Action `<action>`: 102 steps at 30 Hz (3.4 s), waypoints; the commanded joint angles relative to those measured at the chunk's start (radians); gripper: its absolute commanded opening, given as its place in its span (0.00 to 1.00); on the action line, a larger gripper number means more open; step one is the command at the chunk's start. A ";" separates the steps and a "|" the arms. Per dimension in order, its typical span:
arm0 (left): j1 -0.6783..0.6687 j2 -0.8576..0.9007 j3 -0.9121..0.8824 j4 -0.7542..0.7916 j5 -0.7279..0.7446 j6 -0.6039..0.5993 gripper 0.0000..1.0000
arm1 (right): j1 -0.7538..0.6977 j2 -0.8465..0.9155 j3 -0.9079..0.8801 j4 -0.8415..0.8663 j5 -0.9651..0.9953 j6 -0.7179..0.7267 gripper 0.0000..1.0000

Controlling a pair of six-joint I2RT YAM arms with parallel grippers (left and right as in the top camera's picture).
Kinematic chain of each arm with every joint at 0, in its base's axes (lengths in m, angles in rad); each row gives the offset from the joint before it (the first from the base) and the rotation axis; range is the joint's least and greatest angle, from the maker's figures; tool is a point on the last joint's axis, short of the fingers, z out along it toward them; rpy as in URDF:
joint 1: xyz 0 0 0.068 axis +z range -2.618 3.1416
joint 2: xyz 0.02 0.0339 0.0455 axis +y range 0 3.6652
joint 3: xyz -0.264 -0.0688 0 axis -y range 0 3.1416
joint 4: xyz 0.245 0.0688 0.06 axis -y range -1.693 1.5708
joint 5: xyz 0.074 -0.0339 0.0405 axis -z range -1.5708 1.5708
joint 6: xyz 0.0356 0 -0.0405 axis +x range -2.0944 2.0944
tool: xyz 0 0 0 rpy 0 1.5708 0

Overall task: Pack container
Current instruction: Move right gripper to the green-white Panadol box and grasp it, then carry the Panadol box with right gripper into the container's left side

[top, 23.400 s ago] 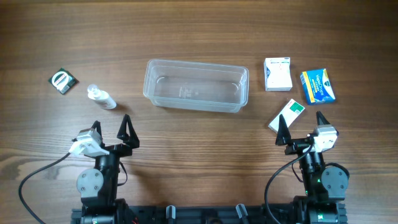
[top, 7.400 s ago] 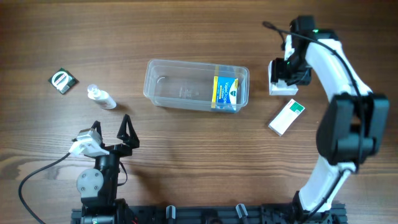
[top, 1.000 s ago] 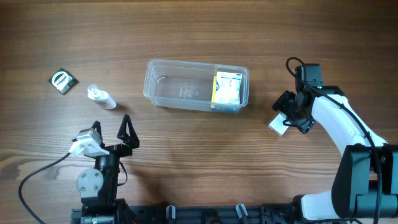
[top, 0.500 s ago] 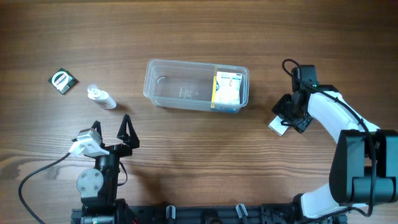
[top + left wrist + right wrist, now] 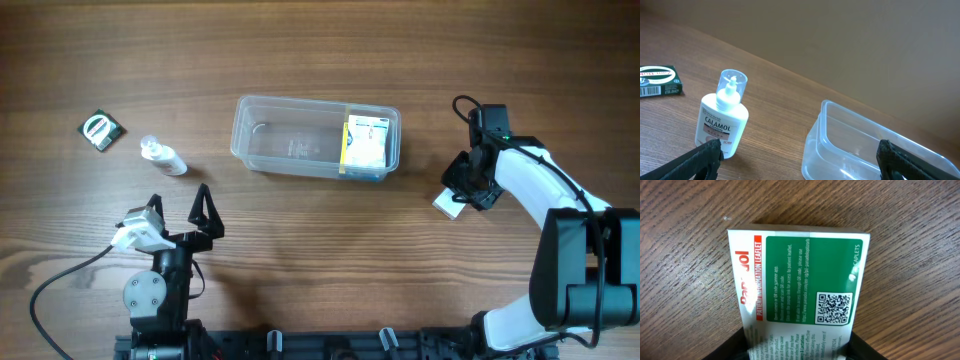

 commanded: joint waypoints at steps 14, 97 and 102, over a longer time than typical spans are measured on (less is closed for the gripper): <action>0.008 -0.005 -0.003 -0.007 -0.006 0.002 1.00 | 0.000 -0.072 0.299 -0.113 0.027 -0.284 0.41; 0.008 -0.005 -0.003 -0.007 -0.006 0.001 1.00 | 0.645 0.272 0.560 0.201 -0.019 -1.647 0.41; 0.008 -0.005 -0.003 -0.007 -0.006 0.002 1.00 | 0.645 0.272 0.560 0.201 0.007 -1.649 0.41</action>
